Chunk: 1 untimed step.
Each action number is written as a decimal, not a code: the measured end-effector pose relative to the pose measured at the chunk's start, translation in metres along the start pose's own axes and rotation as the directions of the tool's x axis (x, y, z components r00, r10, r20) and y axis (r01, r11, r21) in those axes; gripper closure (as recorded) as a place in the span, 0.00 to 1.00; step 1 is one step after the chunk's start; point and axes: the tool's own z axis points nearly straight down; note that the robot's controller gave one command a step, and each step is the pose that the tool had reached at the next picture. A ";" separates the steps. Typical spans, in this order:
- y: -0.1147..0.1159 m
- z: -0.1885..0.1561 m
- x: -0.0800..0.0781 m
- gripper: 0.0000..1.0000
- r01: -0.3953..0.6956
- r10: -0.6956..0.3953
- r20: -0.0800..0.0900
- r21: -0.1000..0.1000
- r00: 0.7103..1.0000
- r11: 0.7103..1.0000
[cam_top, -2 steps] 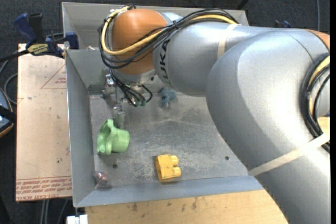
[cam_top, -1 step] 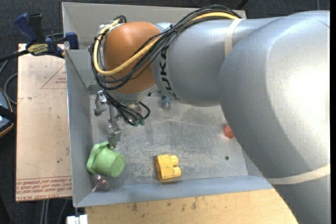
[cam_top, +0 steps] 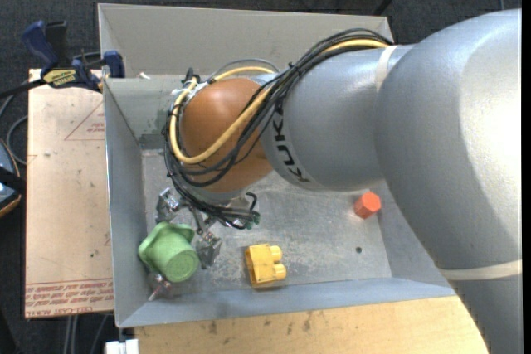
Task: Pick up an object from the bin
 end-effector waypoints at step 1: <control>-0.004 -0.003 -0.002 1.00 -0.004 0.004 0.007 0.007 1.000 1.000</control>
Offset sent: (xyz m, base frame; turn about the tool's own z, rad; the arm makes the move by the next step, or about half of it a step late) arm 0.0000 0.0000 0.0000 0.0000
